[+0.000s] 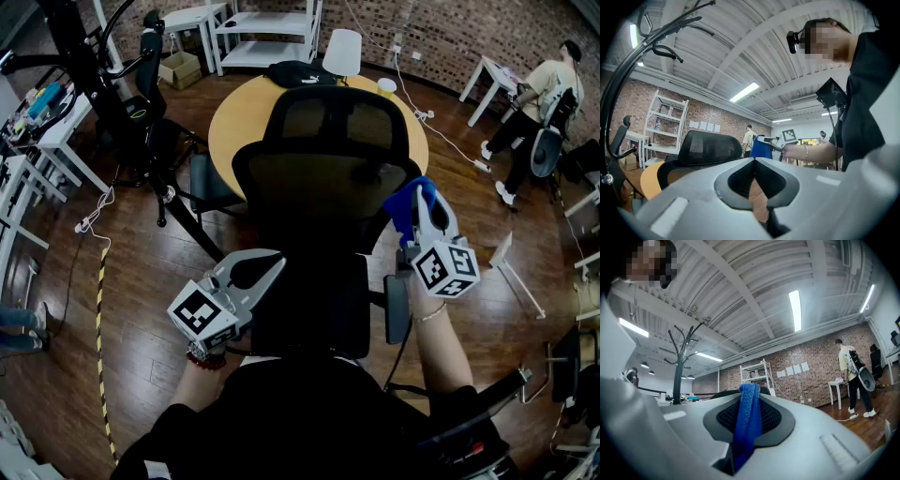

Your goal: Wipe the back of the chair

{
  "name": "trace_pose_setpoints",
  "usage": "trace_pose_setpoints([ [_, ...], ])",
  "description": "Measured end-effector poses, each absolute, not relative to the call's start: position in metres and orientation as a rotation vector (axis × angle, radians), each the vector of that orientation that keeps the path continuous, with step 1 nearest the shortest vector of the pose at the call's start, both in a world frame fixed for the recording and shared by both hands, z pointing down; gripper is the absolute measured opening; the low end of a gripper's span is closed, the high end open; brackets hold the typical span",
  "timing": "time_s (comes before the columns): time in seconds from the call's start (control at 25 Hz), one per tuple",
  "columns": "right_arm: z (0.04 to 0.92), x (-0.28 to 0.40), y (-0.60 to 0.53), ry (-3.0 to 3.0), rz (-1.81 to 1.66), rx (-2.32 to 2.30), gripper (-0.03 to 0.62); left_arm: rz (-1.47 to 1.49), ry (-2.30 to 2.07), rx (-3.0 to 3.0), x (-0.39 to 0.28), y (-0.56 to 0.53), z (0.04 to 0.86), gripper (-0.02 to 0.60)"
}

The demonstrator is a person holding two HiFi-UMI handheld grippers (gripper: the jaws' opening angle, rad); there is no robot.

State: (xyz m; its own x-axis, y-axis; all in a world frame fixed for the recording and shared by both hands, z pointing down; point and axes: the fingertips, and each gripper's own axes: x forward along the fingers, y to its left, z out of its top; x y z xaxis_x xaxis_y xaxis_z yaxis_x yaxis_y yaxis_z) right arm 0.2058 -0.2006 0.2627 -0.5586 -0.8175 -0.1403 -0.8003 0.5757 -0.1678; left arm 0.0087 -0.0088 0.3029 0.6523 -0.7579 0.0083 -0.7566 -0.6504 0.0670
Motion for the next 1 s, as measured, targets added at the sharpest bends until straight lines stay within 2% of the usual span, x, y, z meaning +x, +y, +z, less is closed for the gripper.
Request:
trace_pose_setpoints([
  [0.24,0.227,0.149,-0.264,2.599,0.027,-1.398,0.046,-0.012,-1.309,2.775,-0.023,-0.037,0.306,0.006],
  [0.48,0.201,0.122,-0.297,2.622,0.151,-1.448,0.046,-0.033,-1.243,2.755,-0.027,-0.025,0.317,0.006],
  [1.0,0.216,0.109,-0.363,2.618,0.079,-1.737,0.045,-0.002,-1.204,2.718,-0.043,-0.020,0.340,0.006],
])
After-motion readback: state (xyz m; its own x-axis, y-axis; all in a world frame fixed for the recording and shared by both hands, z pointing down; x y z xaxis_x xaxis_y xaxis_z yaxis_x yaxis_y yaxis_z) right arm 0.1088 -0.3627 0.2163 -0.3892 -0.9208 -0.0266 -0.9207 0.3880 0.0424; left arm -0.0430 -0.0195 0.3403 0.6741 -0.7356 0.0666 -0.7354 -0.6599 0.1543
